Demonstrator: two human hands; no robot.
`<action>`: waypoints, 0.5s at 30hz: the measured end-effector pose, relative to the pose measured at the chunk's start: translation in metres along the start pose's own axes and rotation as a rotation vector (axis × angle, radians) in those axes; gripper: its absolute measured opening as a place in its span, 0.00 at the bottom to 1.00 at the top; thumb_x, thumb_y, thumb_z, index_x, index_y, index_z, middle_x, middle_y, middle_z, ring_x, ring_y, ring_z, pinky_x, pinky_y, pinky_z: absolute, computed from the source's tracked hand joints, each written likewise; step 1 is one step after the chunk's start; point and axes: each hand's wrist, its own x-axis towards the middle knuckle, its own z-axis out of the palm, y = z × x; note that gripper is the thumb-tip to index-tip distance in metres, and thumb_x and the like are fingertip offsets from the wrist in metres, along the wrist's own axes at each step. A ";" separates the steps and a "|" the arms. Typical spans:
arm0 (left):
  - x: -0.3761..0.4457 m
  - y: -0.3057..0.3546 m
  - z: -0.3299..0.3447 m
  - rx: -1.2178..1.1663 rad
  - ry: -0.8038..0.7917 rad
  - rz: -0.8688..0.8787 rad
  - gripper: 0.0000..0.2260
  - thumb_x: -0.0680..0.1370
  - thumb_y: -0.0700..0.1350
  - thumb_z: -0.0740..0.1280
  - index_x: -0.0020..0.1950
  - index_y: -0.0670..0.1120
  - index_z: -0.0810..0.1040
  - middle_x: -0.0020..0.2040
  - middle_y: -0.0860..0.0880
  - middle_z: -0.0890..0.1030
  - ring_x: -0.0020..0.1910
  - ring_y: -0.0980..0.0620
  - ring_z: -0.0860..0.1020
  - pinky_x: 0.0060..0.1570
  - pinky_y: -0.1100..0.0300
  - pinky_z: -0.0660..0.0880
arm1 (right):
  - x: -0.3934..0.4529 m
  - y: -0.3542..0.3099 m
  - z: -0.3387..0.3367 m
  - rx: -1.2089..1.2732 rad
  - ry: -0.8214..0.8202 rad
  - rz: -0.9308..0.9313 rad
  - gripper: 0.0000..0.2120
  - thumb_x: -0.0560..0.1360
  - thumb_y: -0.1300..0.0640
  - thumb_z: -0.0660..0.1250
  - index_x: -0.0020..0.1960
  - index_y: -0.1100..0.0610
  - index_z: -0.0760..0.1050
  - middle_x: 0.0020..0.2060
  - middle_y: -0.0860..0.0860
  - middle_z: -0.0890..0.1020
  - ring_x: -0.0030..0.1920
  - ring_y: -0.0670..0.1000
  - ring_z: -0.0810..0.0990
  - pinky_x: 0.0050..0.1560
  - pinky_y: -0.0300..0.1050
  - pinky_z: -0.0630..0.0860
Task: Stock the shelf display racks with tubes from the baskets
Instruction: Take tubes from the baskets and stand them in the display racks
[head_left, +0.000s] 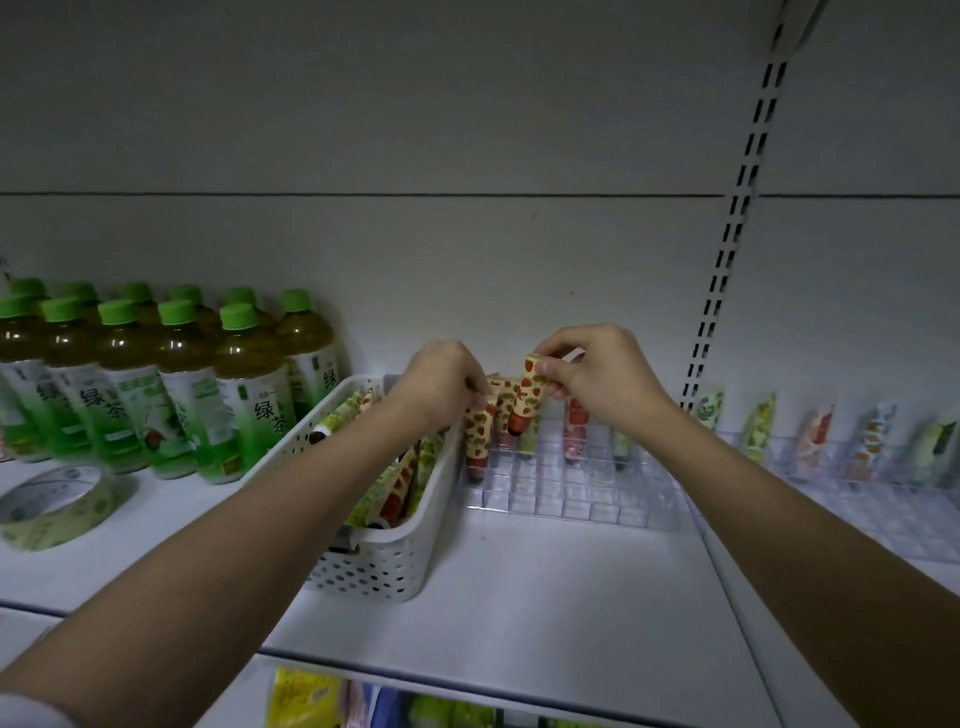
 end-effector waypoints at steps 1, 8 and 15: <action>-0.001 0.000 0.003 0.000 -0.001 -0.013 0.05 0.72 0.40 0.75 0.47 0.46 0.86 0.45 0.51 0.85 0.38 0.61 0.76 0.46 0.68 0.74 | 0.001 0.001 0.001 -0.007 -0.002 0.003 0.05 0.75 0.61 0.72 0.45 0.51 0.83 0.38 0.44 0.83 0.31 0.45 0.83 0.39 0.38 0.82; -0.010 -0.005 -0.005 -0.046 -0.035 -0.053 0.12 0.72 0.47 0.76 0.54 0.50 0.84 0.49 0.53 0.83 0.44 0.57 0.77 0.49 0.60 0.76 | 0.005 0.000 0.008 -0.085 -0.016 -0.002 0.03 0.75 0.60 0.72 0.48 0.54 0.84 0.39 0.44 0.83 0.31 0.45 0.83 0.41 0.40 0.82; -0.066 -0.002 -0.025 -0.114 -0.107 -0.061 0.20 0.77 0.60 0.64 0.67 0.55 0.74 0.61 0.53 0.78 0.54 0.54 0.77 0.53 0.57 0.74 | 0.011 -0.006 0.015 -0.170 -0.063 -0.020 0.03 0.75 0.58 0.72 0.49 0.54 0.83 0.39 0.47 0.84 0.31 0.43 0.82 0.41 0.37 0.80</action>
